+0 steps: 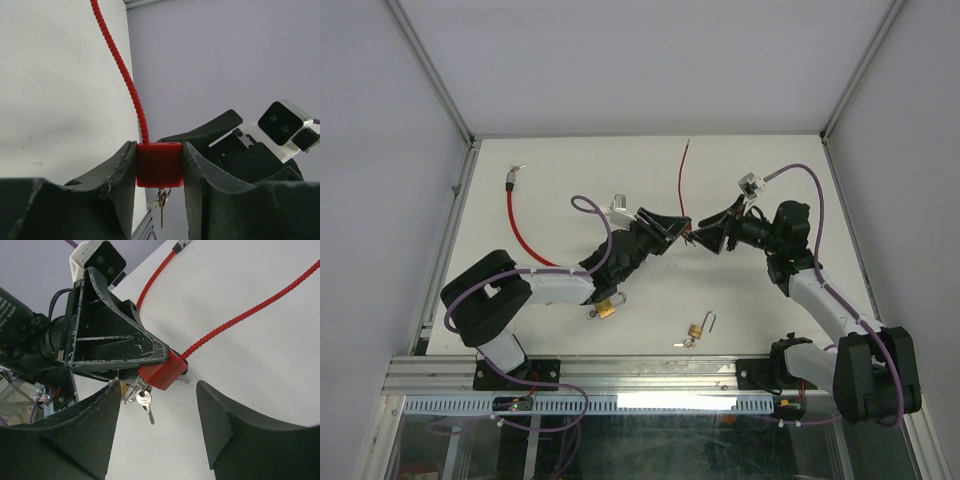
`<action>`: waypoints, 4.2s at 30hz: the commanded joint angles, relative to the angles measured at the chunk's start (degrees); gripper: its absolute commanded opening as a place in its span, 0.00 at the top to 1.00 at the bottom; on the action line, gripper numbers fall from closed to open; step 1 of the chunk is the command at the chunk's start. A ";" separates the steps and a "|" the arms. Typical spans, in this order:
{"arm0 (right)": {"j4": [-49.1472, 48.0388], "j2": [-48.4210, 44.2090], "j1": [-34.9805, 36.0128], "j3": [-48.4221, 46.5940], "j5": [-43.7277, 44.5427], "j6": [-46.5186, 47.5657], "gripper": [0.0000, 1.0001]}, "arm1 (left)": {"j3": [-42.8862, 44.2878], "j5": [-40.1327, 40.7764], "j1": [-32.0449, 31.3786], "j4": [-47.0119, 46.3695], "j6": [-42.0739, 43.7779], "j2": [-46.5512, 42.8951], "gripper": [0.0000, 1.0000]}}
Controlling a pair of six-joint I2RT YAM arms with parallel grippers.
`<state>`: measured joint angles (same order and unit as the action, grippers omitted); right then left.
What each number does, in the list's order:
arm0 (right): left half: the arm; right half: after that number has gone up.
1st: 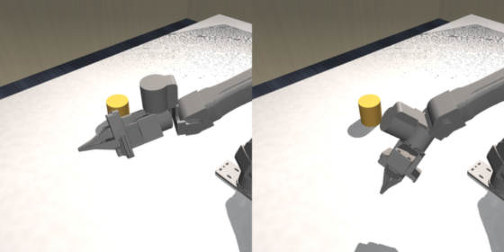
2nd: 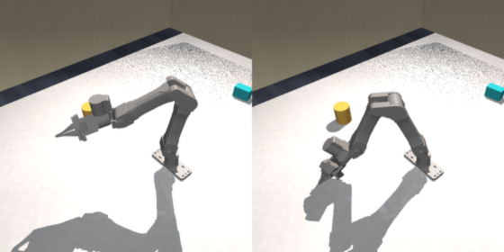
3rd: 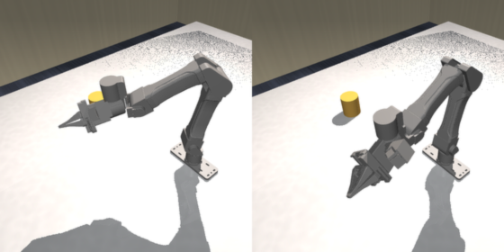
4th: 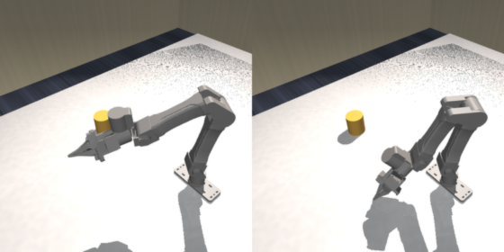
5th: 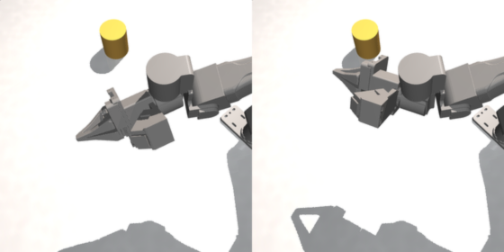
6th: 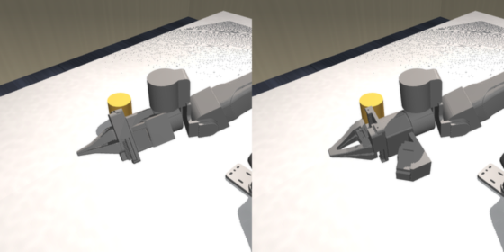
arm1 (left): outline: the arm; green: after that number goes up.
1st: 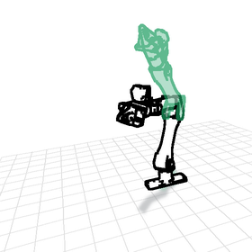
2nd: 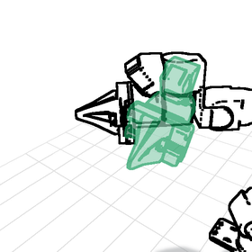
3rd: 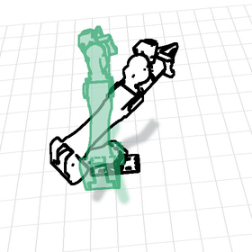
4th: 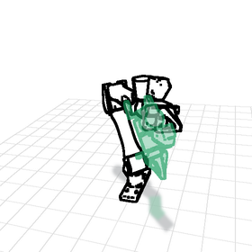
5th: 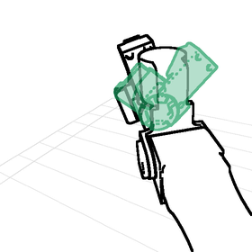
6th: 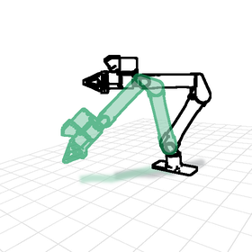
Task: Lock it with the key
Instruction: Pick up the lock from the center of the board.
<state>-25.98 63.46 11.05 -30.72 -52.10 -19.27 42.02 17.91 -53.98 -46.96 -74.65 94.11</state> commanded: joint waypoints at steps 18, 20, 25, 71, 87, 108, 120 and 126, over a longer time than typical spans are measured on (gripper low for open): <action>2.35 0.77 1.69 -2.60 2.70 2.19 0.36 | 3.90 1.45 -1.82 -6.87 -2.68 2.33 0.99; 2.49 0.76 1.74 -2.67 2.70 2.19 0.36 | 4.14 1.42 -1.99 -6.79 -2.77 2.71 0.99; 3.40 0.87 1.70 -2.91 2.70 2.19 0.36 | 4.44 1.51 -2.19 -6.86 -2.97 2.94 0.99; 16.12 -0.42 -0.88 -10.30 2.70 2.19 0.36 | -0.21 6.63 -2.03 -5.35 -1.47 -1.65 0.98; 17.47 -0.04 -1.82 -10.86 2.70 2.19 0.36 | -2.47 7.32 -1.40 -5.60 -1.37 -3.40 0.97; 14.51 2.00 -2.06 -9.54 -8.27 10.63 0.69 | -2.86 6.04 -1.33 -6.41 -1.68 -3.22 0.97; 15.20 3.03 2.62 -8.66 -0.35 12.64 0.35 | -0.70 4.99 -1.44 -5.60 -2.21 -1.02 0.98; 14.94 4.23 4.77 -8.50 5.04 12.93 0.42 | -0.15 5.32 -1.56 -5.00 -2.60 -0.68 0.98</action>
<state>-8.27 67.24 14.74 -39.16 -51.90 -7.27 39.09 23.66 -55.44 -47.90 -76.55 93.54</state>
